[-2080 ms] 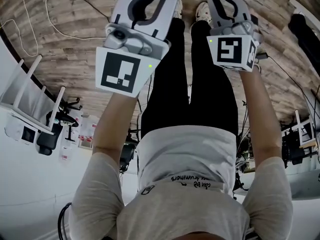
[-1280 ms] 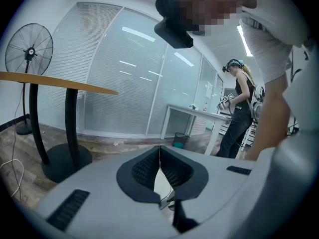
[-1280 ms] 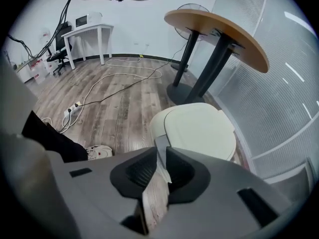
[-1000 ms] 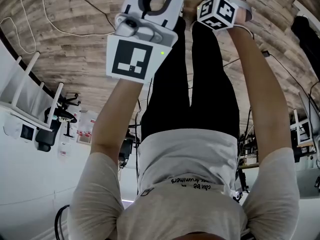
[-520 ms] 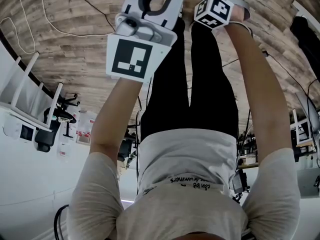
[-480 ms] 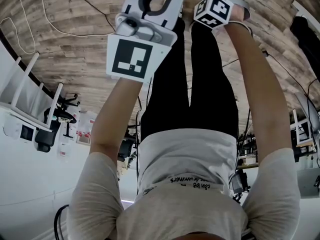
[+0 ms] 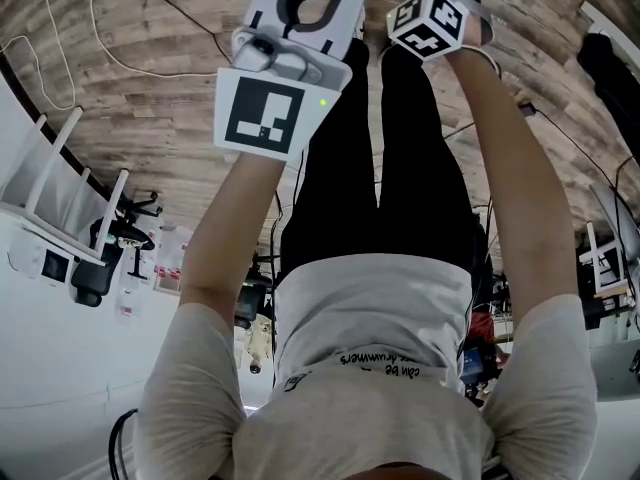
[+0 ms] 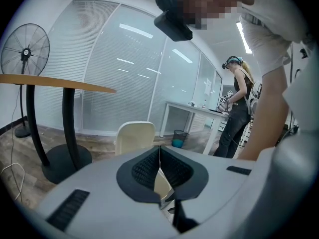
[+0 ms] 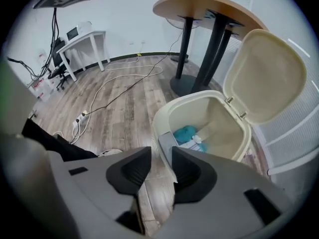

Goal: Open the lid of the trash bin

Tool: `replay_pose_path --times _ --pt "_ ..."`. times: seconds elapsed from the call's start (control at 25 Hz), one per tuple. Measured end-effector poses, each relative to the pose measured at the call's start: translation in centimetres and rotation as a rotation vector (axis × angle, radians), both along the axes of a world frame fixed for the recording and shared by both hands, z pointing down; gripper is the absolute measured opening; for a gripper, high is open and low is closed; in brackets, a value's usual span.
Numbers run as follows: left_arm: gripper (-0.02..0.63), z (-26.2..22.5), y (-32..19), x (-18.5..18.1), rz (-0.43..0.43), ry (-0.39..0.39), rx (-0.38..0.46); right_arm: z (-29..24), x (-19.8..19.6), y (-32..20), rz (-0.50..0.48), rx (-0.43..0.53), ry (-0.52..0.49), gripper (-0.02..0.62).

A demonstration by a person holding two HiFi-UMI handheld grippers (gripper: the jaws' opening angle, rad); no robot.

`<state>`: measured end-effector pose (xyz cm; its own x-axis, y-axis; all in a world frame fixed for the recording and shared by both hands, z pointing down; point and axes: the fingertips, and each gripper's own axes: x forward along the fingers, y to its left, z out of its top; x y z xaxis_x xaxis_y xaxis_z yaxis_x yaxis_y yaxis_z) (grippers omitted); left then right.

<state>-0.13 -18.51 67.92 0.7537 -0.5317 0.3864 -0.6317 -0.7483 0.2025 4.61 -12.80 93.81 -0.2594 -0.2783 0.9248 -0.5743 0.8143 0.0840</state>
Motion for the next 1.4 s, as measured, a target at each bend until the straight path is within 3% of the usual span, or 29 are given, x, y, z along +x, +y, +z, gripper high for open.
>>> replay_pose_path --times 0.52,0.8,1.4 --pt "0.02 -3.5 -0.8 0.4 -0.003 0.015 0.023 -7.6 1.1 -2.0 0.12 0.105 -0.121 0.103" --pt "0.02 -6.1 -1.0 1.2 0.002 0.02 0.044 -12.6 3.7 -3.3 0.209 0.158 -0.166 0.086" --pt "0.02 -14.4 -0.8 1.3 -0.034 0.071 0.07 -27.1 5.2 -4.1 0.386 0.254 -0.348 0.035"
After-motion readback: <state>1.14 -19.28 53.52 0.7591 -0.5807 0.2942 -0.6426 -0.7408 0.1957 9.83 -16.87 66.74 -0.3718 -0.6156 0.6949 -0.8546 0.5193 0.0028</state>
